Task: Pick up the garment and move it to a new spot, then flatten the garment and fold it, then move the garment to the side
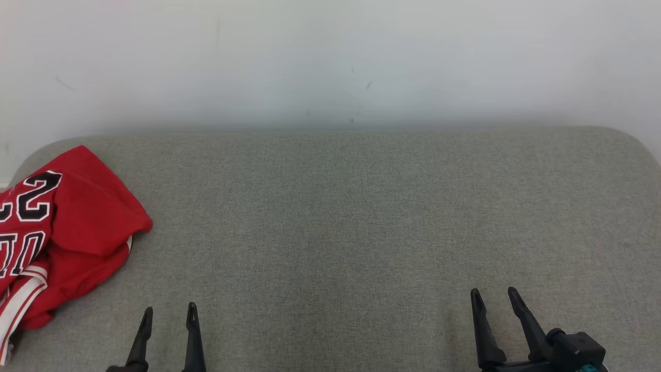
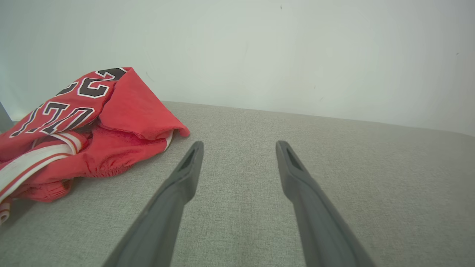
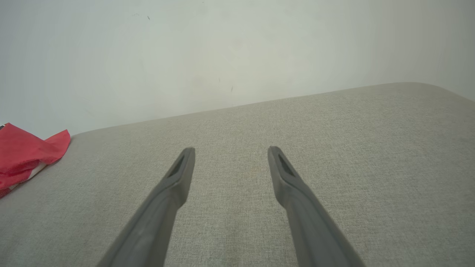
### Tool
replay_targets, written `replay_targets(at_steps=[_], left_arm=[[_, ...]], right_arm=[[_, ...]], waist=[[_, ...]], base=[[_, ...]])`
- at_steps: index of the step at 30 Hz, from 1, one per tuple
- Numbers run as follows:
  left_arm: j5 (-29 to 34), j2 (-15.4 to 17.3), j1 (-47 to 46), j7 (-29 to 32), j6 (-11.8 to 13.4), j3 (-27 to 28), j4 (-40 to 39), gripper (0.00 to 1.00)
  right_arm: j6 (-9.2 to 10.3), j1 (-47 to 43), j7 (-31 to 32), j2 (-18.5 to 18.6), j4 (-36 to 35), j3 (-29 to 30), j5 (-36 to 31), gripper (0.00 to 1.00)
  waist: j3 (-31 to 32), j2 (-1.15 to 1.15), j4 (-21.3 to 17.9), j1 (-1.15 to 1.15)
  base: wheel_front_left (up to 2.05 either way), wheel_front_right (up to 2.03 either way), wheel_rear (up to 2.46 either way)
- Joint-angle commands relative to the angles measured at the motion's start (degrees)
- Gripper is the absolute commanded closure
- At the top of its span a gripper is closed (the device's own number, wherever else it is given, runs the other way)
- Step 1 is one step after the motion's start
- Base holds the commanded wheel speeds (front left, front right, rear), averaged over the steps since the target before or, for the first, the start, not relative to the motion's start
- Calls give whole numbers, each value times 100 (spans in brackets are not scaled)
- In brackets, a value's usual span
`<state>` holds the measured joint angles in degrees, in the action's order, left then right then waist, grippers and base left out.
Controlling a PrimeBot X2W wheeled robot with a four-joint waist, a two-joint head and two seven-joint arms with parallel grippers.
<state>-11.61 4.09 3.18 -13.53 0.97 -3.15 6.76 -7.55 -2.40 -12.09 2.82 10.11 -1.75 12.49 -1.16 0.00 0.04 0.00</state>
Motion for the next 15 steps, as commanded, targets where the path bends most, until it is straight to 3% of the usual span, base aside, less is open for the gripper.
replay_targets(at_steps=[1,15], left_arm=[[155,-7,-71,-37,-15,23,4,0],[681,-87,-11,-132,-84,156,76,0]], right_arm=[[10,-35,-54,9,-46,7,-144,0],[11,-133,-251,9,-33,95,-500,0]], waist=[[0,0,-2,0],[-9,0,-7,0]], base=[[0,0,0],[0,0,0]])
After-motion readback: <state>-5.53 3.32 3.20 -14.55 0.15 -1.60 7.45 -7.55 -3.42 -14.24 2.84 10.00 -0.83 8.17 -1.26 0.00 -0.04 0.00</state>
